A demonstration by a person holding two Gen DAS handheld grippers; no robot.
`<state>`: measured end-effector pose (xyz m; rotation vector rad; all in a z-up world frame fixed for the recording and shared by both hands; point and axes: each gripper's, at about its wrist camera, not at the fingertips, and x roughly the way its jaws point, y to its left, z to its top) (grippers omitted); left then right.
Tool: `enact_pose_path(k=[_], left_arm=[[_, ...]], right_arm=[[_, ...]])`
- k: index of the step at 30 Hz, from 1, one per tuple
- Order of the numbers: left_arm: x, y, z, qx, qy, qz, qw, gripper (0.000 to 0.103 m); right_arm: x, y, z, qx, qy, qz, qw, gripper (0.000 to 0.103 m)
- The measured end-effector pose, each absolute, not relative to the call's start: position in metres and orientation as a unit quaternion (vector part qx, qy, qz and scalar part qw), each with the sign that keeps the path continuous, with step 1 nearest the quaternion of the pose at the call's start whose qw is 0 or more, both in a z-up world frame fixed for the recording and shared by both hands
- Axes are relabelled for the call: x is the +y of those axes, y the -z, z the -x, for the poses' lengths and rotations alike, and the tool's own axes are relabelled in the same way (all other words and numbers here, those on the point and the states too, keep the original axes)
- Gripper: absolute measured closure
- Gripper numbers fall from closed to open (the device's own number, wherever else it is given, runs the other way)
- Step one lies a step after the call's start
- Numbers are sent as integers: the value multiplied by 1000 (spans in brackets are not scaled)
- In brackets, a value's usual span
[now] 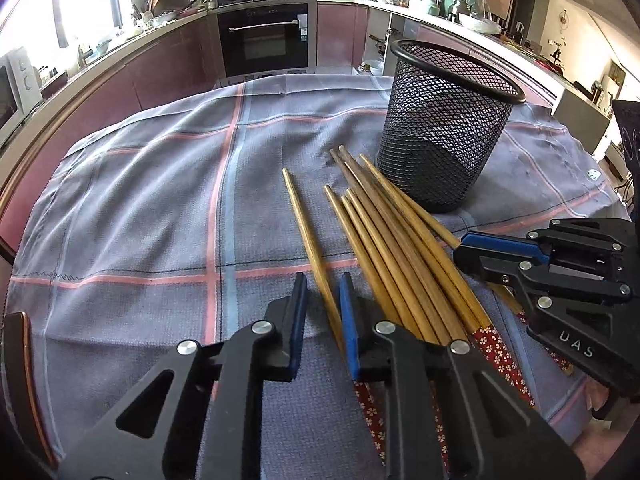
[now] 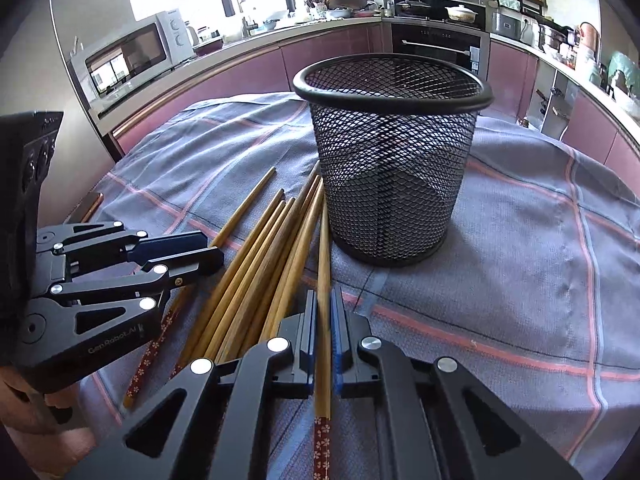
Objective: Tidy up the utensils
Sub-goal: 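Lift the chopsticks upright with the right gripper over the mesh cup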
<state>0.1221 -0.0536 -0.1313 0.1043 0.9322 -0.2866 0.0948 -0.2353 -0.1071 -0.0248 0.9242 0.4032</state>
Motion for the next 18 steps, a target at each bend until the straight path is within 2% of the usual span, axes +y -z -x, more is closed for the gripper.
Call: enact_pose_path(k=[4,10,18], left_arm=[[-50,130,-122,451,134,-37,882,95],[-38,120,-115,441,135,-19,887,95],[-21,78,-100,397,177,17,900,95]], right_arm=[[-244,101,-89,437,-201,-4,877,98],[-256,81,-76,409,-222,-16,885,98],[-265,46,-61,364,-256,-35,895,97]])
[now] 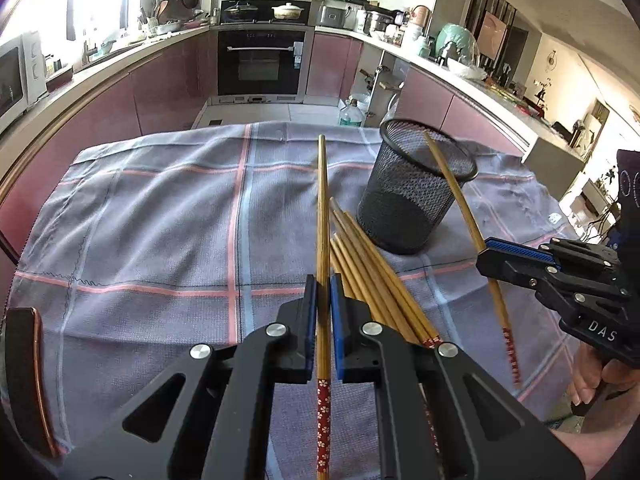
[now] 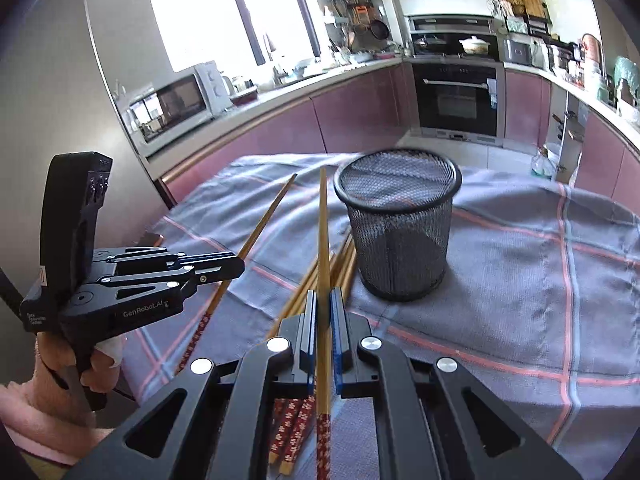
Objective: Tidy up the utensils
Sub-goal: 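Lift the chopsticks upright with the right gripper over the mesh cup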
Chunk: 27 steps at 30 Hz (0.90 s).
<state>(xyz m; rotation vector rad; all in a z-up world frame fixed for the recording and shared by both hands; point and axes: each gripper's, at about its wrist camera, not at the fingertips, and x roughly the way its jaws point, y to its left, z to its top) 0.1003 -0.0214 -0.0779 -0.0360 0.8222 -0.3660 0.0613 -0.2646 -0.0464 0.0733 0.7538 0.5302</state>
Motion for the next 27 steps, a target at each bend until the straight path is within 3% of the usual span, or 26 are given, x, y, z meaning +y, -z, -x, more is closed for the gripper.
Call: enact_pose_path(k=[12,27], left_arm=[[-9,-11,-81,297,254,69,918,96],[-39,-92,-106,234,279,67,929,96]], right_arm=[[-278,-17,-50,260,-261,-38,929,98],[-301,-66,-93,188,-230,-61,953,98]])
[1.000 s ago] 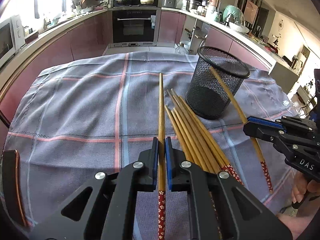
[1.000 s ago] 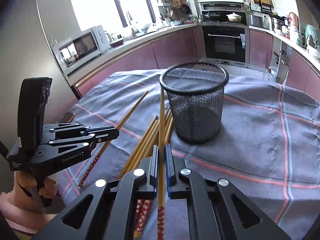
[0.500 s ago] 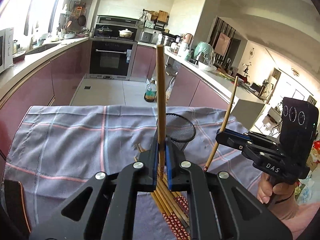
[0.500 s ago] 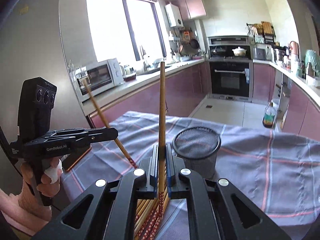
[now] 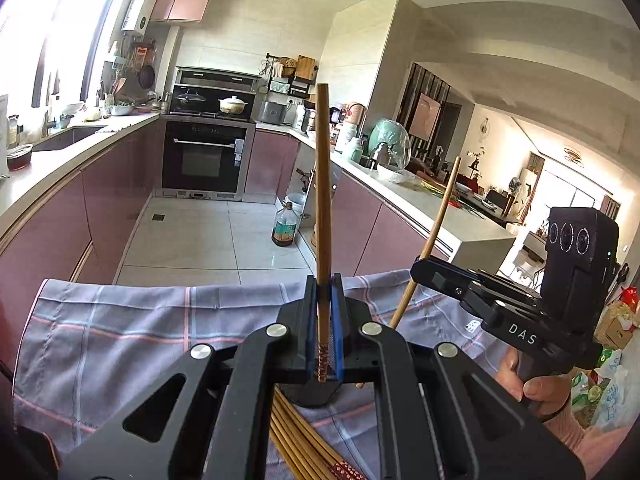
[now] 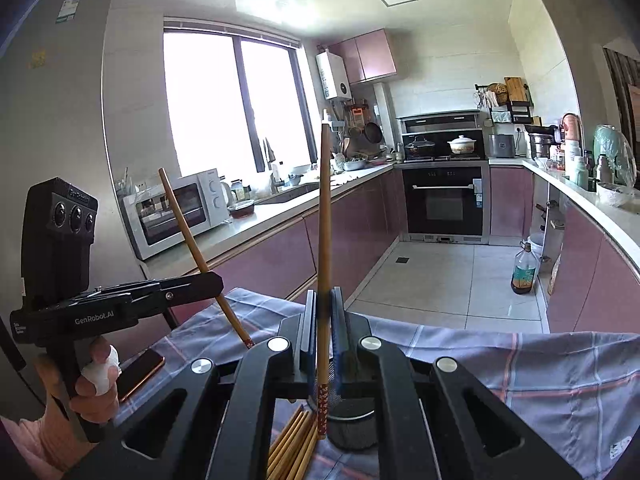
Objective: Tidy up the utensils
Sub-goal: 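Lift the chopsticks upright with the right gripper over the mesh cup, then lower the chopsticks into the mesh cup and open the right gripper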
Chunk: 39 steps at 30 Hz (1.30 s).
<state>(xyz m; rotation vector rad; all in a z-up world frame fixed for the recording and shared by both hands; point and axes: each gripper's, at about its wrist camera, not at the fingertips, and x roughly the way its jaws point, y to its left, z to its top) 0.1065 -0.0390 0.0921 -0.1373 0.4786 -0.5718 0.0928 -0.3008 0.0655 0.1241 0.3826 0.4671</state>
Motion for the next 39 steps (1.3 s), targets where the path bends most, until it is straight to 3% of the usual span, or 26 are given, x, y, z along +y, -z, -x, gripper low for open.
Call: enact_pose_path(k=[7,24,30,39], left_arm=[[-73,-81,-143,264,278,35,923,96],[-106,16,-202,367,271,-23,890,95],[-96,26,-209,365,254,-15,896,81],[-73,27,-186,342,224,2,913,72]], right_arm=[[-301,-57,-123,203,-209,-64,954,98],[-282,9,-173,324,-191,-56,925,94],[-287,10,-172,322,-184,-71,926,86],[-287,2,-153,306,-199,-74,928,76]])
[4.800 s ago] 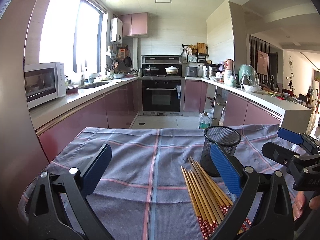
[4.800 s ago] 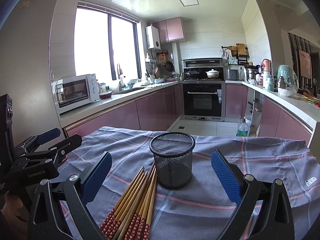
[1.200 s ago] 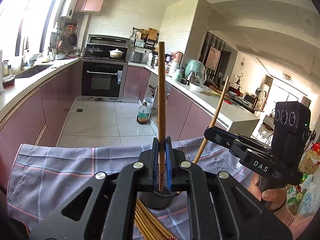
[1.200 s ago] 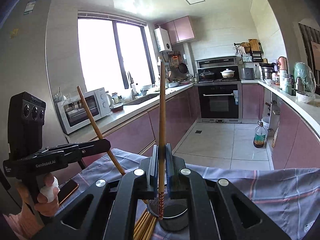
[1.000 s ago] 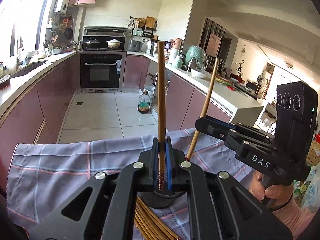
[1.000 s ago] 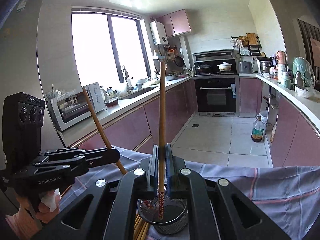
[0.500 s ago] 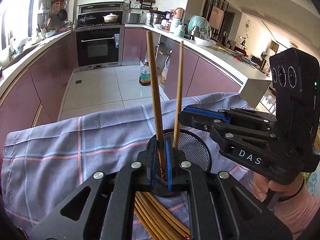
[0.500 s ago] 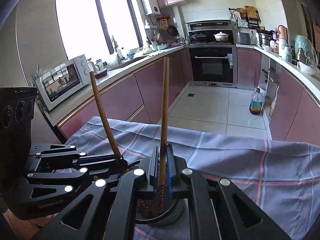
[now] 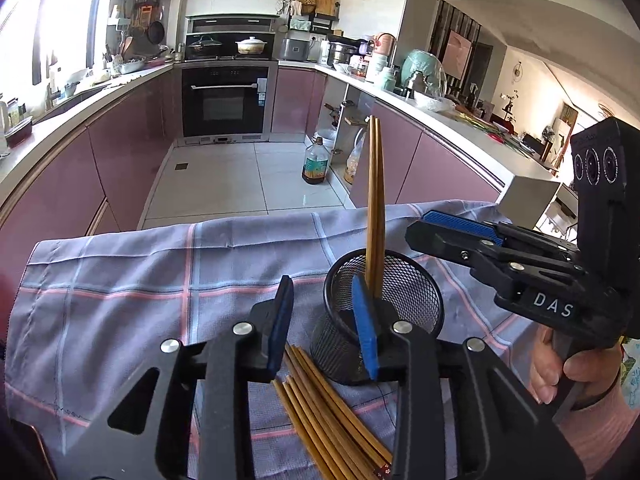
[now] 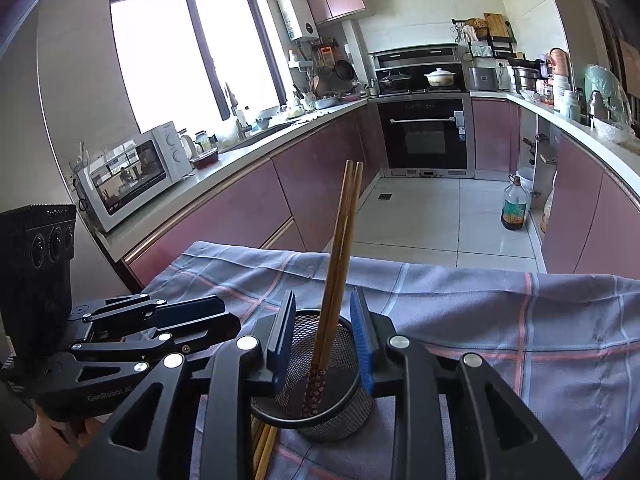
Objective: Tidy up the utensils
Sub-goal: 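Lower the chopsticks into the mesh cup and open the right gripper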
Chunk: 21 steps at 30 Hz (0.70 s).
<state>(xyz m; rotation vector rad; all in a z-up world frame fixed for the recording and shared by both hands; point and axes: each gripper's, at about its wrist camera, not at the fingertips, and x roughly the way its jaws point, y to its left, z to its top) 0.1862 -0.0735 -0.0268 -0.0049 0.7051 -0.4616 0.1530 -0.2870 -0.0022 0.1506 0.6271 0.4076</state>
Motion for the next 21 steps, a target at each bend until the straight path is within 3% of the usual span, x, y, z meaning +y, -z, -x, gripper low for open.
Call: enact_pose_path(k=[12,21], left_arm=[[-35,29,-143,319,178,15,931,56],[-16,68,-119,360,155,14,920,54]], right_arm=[[-264,-5,-99,293,-267,-44,917,68],[-249,48,-83,368,-281,-36,885,68]])
